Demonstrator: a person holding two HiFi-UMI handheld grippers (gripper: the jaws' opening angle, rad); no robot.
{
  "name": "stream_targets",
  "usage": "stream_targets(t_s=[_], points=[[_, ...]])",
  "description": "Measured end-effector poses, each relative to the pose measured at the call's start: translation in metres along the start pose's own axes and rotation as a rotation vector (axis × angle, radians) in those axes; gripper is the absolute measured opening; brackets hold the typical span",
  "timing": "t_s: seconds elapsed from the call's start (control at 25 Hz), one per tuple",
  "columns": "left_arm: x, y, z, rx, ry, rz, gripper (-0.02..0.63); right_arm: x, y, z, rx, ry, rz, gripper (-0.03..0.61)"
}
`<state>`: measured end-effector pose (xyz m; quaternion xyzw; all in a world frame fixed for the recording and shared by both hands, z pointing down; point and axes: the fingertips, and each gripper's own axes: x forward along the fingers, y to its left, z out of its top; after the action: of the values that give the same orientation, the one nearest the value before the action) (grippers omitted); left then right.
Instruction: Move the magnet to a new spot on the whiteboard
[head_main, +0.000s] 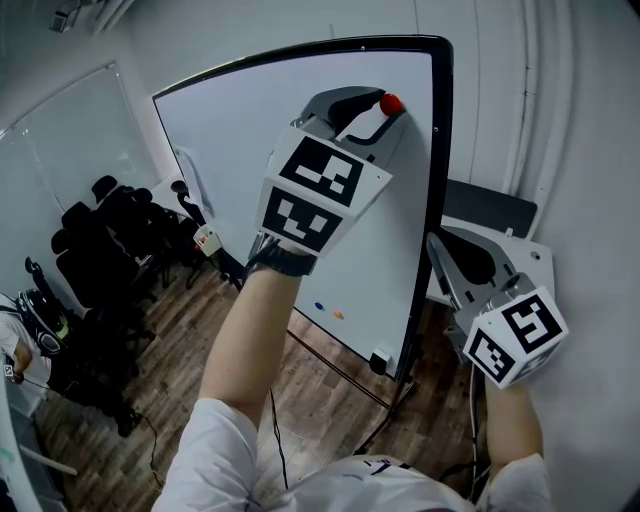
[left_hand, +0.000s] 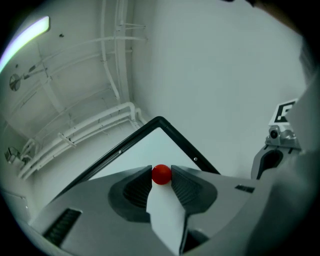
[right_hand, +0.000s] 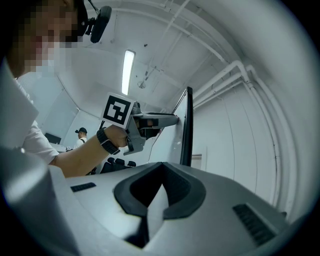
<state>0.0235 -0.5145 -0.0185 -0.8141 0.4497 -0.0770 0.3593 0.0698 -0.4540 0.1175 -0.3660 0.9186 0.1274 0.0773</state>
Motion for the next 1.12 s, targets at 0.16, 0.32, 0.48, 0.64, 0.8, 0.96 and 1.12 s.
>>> stream_targets(t_s=[0.16, 0.32, 0.48, 0.64, 0.8, 0.96, 1.12], points=[[-0.014, 0.009, 0.003, -0.125, -0.05, -0.03, 0.129, 0.002, 0.007, 0.0, 0.0, 0.001, 0.011, 0.006], [-0.027, 0.01, 0.001, -0.083, -0.035, -0.001, 0.129, 0.005, 0.015, -0.002, -0.003, 0.005, 0.022, 0.006], [-0.036, 0.004, -0.004, -0.066, -0.023, 0.005, 0.129, 0.007, 0.023, -0.002, -0.006, 0.005, 0.031, 0.006], [-0.05, -0.003, -0.012, -0.075, -0.029, 0.012, 0.129, 0.007, 0.032, -0.008, -0.004, 0.009, 0.036, 0.006], [-0.057, -0.009, -0.02, -0.106, -0.018, 0.015, 0.13, 0.007, 0.035, -0.01, 0.008, 0.023, 0.042, 0.006], [-0.069, -0.014, -0.035, -0.139, -0.022, 0.029, 0.129, 0.012, 0.042, -0.02, 0.021, 0.039, 0.051, 0.006], [-0.09, -0.025, -0.05, -0.182, -0.036, 0.05, 0.13, 0.01, 0.049, -0.038, 0.043, 0.059, 0.058, 0.006]])
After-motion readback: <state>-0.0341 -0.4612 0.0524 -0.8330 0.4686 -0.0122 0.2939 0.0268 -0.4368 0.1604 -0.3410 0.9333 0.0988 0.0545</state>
